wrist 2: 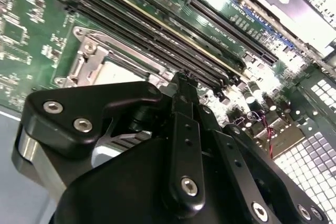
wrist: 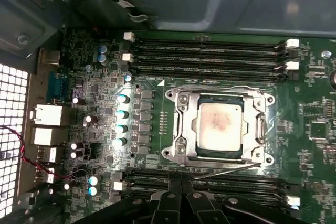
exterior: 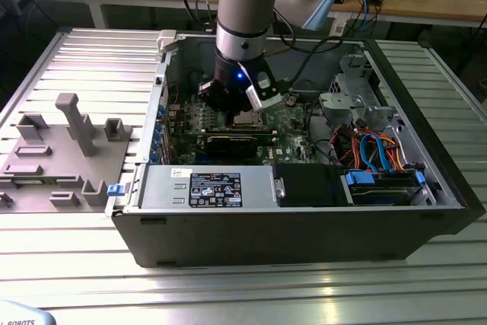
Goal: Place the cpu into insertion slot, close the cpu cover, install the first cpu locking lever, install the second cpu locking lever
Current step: 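Install the second cpu locking lever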
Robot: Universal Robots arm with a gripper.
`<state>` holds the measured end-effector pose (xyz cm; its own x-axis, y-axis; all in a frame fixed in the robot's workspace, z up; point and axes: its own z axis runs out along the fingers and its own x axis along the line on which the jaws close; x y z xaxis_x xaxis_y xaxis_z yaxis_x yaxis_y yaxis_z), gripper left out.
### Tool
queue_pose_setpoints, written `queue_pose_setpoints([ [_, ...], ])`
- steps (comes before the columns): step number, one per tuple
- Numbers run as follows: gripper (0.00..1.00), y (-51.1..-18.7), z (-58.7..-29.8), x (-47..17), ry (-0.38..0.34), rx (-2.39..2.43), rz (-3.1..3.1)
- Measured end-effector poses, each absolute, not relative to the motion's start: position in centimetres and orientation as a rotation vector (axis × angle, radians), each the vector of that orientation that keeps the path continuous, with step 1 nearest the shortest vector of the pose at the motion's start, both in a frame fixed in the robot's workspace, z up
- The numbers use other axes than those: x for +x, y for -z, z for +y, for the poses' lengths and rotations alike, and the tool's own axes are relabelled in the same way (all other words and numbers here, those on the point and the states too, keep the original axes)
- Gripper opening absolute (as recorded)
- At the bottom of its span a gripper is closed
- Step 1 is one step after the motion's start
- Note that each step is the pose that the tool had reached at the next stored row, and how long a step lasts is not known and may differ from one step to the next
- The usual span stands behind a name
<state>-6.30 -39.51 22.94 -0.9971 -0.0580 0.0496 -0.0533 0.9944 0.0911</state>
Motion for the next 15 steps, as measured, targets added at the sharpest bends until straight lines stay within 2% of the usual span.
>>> queue_pose_setpoints([
  [15,0.11,-20.9,-39.5,-6.9,0.227,0.104,-3.08],
])
